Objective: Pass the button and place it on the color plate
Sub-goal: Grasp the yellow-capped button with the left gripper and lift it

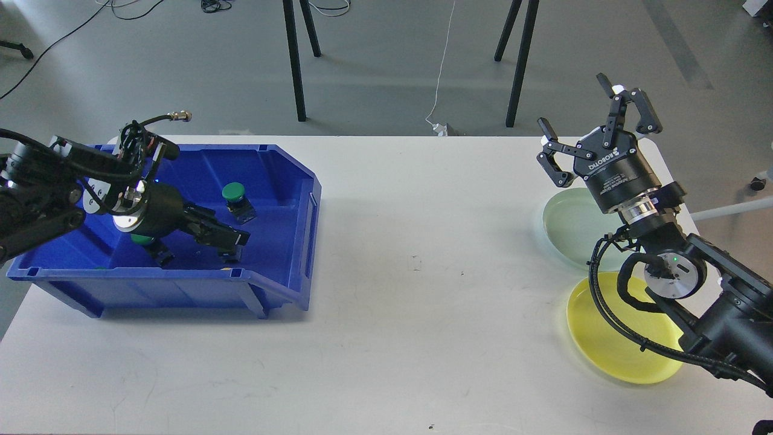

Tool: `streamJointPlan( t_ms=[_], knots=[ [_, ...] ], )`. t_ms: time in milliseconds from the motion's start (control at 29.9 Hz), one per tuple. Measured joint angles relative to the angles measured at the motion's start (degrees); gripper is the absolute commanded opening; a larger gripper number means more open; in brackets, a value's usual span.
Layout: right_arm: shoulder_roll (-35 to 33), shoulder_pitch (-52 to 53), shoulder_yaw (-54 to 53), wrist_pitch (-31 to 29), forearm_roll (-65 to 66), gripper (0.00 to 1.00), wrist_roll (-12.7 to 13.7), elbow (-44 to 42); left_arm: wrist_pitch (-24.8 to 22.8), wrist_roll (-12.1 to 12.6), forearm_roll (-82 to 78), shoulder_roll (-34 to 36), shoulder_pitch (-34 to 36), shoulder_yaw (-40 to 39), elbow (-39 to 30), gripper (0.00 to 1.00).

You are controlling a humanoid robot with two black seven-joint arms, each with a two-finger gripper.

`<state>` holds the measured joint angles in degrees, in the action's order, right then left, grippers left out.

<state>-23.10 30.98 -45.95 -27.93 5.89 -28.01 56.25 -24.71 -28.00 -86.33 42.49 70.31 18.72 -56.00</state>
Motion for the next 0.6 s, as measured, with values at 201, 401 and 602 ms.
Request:
streamJointPlan(
  t_ms=[201, 401, 602],
  knots=[
    [0.0, -0.6, -1.1, -0.1, 0.0, 0.99, 0.0, 0.1, 0.0, 0.0, 0.0, -0.9, -0.9, 0.0, 1.7, 0.90],
    [0.0, -0.7, -1.2, -0.1, 0.0, 0.99, 0.0, 0.1, 0.1, 0.0, 0.0, -2.3, -1.4, -0.1, 2.8, 0.80],
    [-0.2, -0.9, -1.2, -0.1, 0.0, 0.99, 0.0, 0.1, 0.0, 0.0, -0.1, -3.3, -2.2, 0.0, 4.3, 0.79]
  ],
)
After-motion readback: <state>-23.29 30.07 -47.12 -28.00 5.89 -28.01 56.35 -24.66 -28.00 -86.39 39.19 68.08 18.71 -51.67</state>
